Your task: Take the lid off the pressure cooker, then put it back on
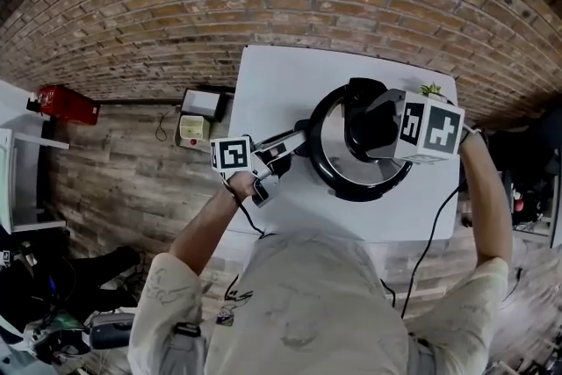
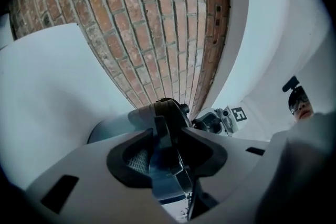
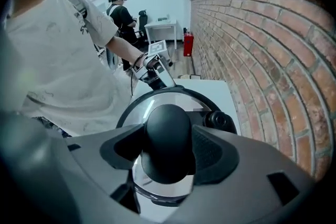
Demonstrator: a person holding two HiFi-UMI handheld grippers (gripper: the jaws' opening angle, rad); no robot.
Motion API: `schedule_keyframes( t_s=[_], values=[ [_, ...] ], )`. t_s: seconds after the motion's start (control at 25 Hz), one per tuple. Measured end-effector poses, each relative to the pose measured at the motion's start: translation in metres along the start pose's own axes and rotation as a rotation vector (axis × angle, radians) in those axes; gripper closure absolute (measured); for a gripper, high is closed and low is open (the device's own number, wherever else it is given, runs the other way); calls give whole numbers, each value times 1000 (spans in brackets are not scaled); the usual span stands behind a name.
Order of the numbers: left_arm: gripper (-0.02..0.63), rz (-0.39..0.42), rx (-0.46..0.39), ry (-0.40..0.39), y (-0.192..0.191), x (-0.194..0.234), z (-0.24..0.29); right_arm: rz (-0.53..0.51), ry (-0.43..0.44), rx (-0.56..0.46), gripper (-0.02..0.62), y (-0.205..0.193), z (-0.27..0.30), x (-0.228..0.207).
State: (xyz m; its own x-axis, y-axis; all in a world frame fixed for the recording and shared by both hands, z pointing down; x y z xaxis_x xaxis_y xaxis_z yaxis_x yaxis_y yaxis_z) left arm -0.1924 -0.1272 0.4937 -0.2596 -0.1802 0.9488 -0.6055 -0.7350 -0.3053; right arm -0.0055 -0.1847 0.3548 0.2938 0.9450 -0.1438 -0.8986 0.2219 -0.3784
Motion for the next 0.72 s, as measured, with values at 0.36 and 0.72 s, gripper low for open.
schedule_keyframes(
  t_s=[0.36,0.72],
  values=[
    [525,-178,-54,-92,-5,1,2,25,31,141,299,4,17,-2],
    [526,-213,-81,-88,-7,0,2,49,19,82,302,2,15,-4]
  ],
)
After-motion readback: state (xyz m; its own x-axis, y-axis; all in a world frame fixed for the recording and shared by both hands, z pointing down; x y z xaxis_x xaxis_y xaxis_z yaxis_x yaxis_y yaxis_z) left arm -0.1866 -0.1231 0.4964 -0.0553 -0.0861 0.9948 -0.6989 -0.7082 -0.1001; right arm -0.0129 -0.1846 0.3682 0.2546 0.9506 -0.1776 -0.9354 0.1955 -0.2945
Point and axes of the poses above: the fingertips, and each gripper's own axes: z forward along the fingers, x to its left, y out of its top, the point moved 7 cm from there along -z, backward along the fingers, and after that the axes turned 5 degrees about y, right-handed, at the moved point
